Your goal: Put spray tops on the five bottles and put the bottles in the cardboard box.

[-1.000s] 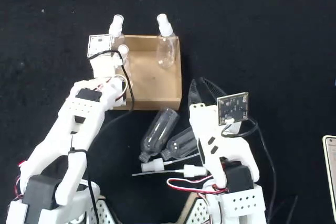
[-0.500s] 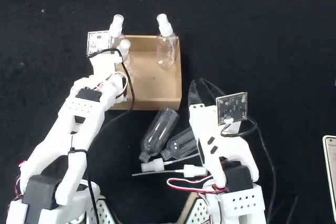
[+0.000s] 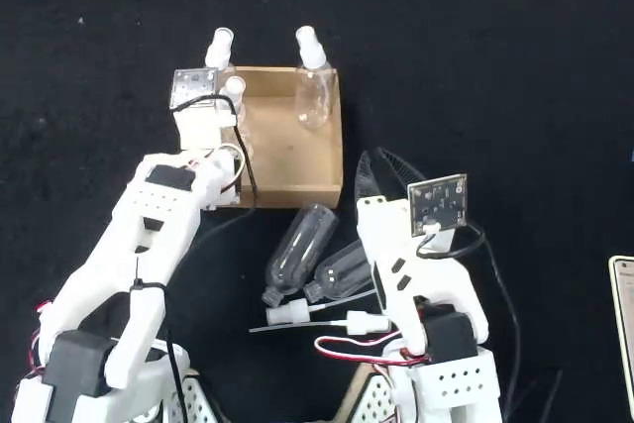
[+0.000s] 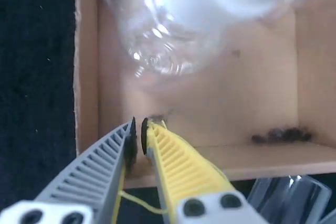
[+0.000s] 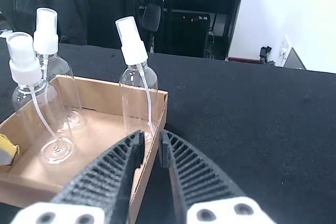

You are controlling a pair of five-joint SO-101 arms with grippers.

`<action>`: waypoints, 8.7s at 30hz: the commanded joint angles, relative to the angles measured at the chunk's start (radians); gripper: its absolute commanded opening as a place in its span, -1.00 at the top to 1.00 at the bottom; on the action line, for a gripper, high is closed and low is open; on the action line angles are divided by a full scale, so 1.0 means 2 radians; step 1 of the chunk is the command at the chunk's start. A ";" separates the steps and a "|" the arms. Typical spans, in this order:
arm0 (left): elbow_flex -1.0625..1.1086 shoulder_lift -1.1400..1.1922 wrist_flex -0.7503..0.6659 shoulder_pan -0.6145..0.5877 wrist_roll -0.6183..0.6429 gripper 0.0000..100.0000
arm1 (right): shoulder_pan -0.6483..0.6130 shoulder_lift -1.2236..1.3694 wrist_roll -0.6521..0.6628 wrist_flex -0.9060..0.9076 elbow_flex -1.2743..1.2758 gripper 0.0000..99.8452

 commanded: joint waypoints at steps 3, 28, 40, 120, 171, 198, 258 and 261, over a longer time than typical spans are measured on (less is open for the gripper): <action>-0.060 -0.020 0.052 -0.033 0.004 0.94 | 0.008 -0.010 0.001 -0.013 -0.007 0.94; 0.110 -0.130 -0.087 -0.191 0.040 0.94 | -0.160 -0.003 0.001 -0.064 -0.051 0.98; 0.178 -0.128 -0.179 -0.189 0.074 0.94 | -0.188 0.250 0.000 -0.226 -0.114 0.98; 0.180 -0.128 -0.176 -0.188 0.074 0.94 | -0.188 0.809 -0.077 -0.344 -0.355 0.98; 0.180 -0.129 -0.176 -0.189 0.074 0.94 | -0.064 0.648 -0.076 -0.097 -0.342 0.98; 0.191 -0.133 -0.175 -0.189 0.074 0.94 | -0.015 0.574 0.163 0.323 -0.529 0.64; 0.188 -0.133 -0.179 -0.191 0.072 0.94 | 0.419 0.646 0.614 0.420 -0.495 0.73; 0.189 -0.133 -0.179 -0.188 0.073 0.94 | 0.461 0.718 0.498 0.356 -0.504 0.73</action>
